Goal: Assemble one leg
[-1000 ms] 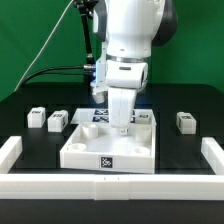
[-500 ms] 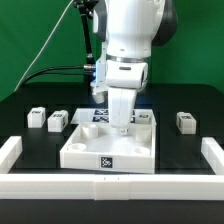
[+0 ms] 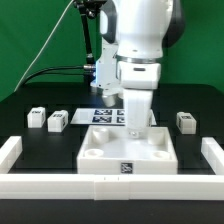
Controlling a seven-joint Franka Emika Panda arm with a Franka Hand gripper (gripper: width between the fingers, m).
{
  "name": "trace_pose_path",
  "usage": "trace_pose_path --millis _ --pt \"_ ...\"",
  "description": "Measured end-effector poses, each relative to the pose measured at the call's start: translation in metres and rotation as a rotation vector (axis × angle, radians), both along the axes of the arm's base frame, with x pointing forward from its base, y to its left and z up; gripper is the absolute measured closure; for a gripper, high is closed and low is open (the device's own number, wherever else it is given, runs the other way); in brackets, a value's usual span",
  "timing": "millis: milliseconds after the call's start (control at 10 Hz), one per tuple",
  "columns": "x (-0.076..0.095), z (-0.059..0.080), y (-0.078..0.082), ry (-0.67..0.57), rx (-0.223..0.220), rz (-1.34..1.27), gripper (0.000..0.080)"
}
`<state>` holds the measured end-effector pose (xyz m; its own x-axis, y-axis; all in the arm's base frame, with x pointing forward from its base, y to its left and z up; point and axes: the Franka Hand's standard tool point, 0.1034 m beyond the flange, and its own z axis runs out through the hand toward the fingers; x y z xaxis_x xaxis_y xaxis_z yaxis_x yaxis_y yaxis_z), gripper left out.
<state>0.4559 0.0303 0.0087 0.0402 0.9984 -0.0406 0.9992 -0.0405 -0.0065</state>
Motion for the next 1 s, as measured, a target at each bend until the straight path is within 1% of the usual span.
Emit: trace_pose_path --millis 300,500,600,900,1000 --pt "0.027 0.000 0.027 -0.019 0.004 0.031 0.0741" --pt "0.038 0.001 0.041 -0.031 0.008 0.041 0.0741" --pt "0.038 0.001 0.049 -0.033 0.010 0.047 0.0741" --pt "0.037 0.001 0.049 -0.029 0.005 0.034 0.0741" --pt "0.037 0.000 0.049 -0.029 0.004 0.034 0.0635"
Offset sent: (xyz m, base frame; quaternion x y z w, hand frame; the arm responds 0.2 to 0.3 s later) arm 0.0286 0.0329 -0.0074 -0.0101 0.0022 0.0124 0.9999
